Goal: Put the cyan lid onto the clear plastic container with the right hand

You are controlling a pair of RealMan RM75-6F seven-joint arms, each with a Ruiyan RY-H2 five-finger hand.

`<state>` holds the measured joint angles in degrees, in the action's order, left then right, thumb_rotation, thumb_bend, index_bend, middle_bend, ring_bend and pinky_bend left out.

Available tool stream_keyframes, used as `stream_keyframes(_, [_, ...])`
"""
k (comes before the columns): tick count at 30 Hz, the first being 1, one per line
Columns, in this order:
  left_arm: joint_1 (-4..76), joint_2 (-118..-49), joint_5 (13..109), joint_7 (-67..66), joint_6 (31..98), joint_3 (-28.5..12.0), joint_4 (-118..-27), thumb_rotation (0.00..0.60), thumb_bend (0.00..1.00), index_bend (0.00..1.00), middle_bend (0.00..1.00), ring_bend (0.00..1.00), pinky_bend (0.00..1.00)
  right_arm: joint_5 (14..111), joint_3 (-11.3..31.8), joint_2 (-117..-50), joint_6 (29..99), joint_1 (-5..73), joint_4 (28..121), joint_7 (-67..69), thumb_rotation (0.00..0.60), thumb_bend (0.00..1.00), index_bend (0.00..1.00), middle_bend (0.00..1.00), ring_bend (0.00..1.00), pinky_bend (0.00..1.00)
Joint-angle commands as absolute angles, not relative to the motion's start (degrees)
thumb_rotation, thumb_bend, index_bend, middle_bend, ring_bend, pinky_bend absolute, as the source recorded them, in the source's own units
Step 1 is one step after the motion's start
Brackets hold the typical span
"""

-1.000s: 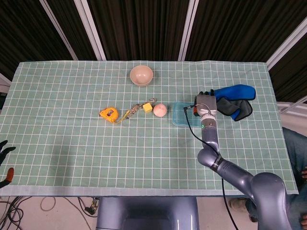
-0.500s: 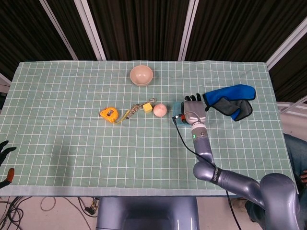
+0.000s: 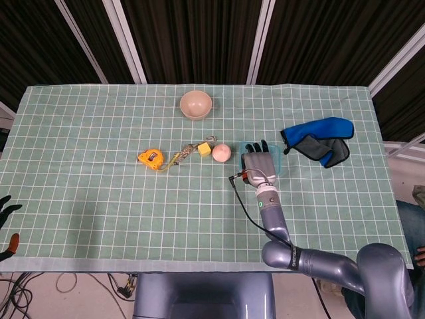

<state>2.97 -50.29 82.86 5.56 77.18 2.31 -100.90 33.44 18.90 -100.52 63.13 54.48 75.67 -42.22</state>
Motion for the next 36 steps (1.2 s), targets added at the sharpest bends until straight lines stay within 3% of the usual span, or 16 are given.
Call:
stream_keyframes(1, [2.98,-50.29,82.84,5.48,77.16,2.32,-100.88,0.6,0.52,0.17,0.0,0.0,0.0,32.98,19.12,-100.82,62.57,54.54,74.78,-42.08,0.6,0.47,0.71,0.21,0.13,0.0])
stream_keyframes(36, [2.94,-50.33,82.58,5.61,77.13,2.29,-100.97,0.6,0.52,0.17,0.0,0.0,0.0,32.53,19.33,-103.22,57.11,54.48,66.87,-39.21,0.6,0.47,0.71,0.2,0.12,0.0])
